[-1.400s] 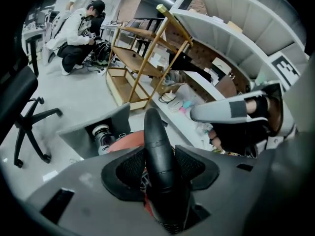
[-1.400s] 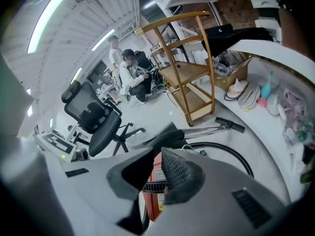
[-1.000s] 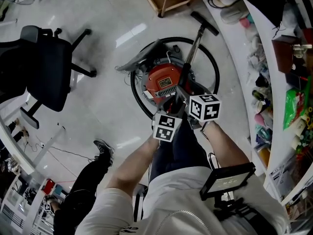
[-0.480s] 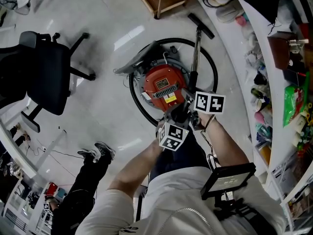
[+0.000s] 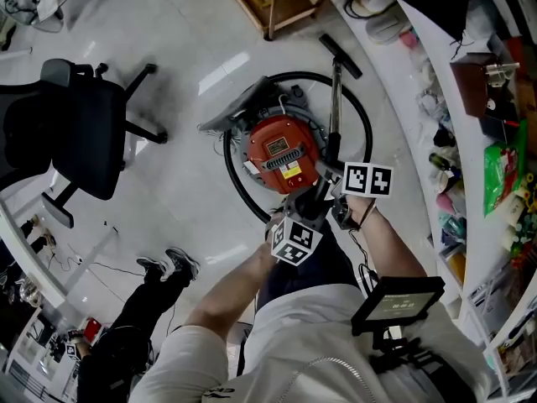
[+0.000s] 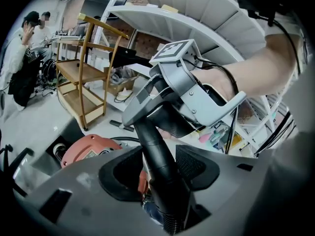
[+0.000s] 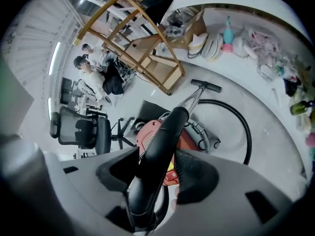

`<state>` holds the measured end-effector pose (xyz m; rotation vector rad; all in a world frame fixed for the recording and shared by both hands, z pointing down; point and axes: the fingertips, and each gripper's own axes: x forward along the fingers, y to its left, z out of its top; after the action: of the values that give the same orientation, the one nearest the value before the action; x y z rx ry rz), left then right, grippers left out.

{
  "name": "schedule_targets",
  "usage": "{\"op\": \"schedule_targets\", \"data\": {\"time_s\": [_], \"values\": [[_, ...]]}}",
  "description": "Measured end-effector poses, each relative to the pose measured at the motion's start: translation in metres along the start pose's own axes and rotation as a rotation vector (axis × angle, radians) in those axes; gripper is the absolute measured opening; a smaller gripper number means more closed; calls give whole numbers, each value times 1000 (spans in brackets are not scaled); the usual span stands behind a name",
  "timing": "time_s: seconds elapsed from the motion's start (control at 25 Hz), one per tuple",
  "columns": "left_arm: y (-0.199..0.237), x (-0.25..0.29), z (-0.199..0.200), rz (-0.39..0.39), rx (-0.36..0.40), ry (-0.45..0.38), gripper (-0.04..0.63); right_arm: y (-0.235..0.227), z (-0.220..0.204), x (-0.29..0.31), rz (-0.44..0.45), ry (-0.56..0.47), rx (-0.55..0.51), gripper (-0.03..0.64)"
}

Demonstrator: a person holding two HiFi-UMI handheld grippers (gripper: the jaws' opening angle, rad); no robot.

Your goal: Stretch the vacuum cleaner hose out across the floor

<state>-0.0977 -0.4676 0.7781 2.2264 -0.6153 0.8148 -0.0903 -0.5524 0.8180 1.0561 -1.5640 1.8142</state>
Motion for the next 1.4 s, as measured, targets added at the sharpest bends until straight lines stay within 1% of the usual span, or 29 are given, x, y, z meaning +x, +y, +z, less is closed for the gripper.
{"op": "schedule_targets", "data": {"time_s": [0.24, 0.48, 0.68, 1.0, 1.24, 1.4], "values": [[-18, -10, 8, -25, 47, 3, 192, 0, -6, -21, 59, -39, 67, 216], [-37, -18, 12, -57, 83, 18, 192, -2, -16, -40, 149, -98, 171, 210], [-46, -20, 6, -96, 59, 22, 196, -5, -25, -43, 157, -103, 181, 207], [-51, -15, 4, -166, 12, 14, 201, -11, -27, -46, 161, -103, 204, 199], [-51, -22, 25, -187, 4, -4, 201, -8, -18, -55, 185, -129, 242, 198], [-52, -27, 37, -200, 18, -5, 201, -4, -12, -65, 214, -165, 281, 198]]}}
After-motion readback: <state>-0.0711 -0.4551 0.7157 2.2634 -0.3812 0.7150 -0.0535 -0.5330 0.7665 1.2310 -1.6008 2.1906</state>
